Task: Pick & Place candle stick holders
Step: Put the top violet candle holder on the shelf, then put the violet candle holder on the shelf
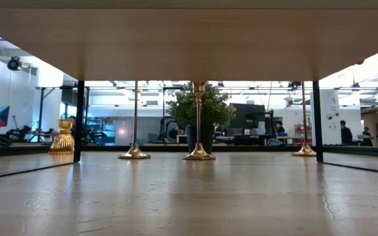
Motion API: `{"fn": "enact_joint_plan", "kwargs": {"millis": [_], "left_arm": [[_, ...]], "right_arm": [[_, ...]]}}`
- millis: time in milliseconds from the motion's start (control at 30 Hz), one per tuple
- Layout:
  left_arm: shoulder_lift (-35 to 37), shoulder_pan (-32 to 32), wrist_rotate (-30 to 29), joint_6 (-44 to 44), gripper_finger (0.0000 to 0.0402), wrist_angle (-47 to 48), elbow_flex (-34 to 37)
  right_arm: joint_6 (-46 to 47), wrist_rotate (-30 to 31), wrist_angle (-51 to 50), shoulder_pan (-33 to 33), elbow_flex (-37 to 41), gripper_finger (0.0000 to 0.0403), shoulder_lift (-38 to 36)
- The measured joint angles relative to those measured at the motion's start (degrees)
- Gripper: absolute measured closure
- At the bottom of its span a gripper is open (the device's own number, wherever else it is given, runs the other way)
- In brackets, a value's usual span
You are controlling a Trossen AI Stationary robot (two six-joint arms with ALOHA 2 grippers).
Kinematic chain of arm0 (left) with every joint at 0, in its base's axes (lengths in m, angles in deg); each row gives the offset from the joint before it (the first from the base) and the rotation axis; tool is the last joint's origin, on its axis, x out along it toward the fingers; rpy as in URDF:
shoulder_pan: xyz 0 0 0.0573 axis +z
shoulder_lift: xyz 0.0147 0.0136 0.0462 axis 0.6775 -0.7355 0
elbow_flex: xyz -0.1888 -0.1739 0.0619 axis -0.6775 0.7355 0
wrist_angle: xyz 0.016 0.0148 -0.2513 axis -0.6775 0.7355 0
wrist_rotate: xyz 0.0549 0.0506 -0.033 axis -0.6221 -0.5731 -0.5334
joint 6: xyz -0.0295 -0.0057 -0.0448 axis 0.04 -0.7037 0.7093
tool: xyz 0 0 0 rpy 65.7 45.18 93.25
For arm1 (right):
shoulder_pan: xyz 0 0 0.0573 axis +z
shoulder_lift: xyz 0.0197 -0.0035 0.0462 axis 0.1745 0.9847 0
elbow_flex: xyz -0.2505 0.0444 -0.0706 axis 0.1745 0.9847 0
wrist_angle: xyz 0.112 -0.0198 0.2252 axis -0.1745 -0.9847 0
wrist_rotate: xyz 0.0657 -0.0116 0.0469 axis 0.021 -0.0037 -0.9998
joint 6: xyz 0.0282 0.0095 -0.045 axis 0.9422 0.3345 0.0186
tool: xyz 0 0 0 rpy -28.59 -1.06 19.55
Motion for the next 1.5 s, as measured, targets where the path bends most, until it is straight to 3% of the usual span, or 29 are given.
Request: {"fn": "enact_joint_plan", "kwargs": {"millis": [267, 600, 1000, 1300, 1500], "left_arm": [[0.0, 0.07, -1.36, -1.07, 0.033, 0.07, 0.02], [0.0, 0.09, -1.57, 0.8, 0.0252, 0.37, -0.21], [-0.04, 0.09, -1.53, 1.36, 0.0239, 7.17, -11.25], [2.83, -1.52, 3.96, 14.32, 0.0242, 8.66, -18.84], [6.28, -10.41, -7.04, 18.85, 0.0267, 8.57, -16.45]], "right_arm": [[0.11, 0.0, 0.04, -0.02, 0.0, 0.0394, 0.0], [0.13, 0.0, 0.08, -0.02, 0.0, 0.0394, 0.0], [0.15, 0.0, 0.15, -0.04, 0.0, 0.0394, 0.01], [-0.45, -0.03, -0.02, 0.0, -0.02, 0.0394, 0.04], [-2.65, -0.75, -0.89, 0.92, -0.01, 0.0394, -2.51]]}}
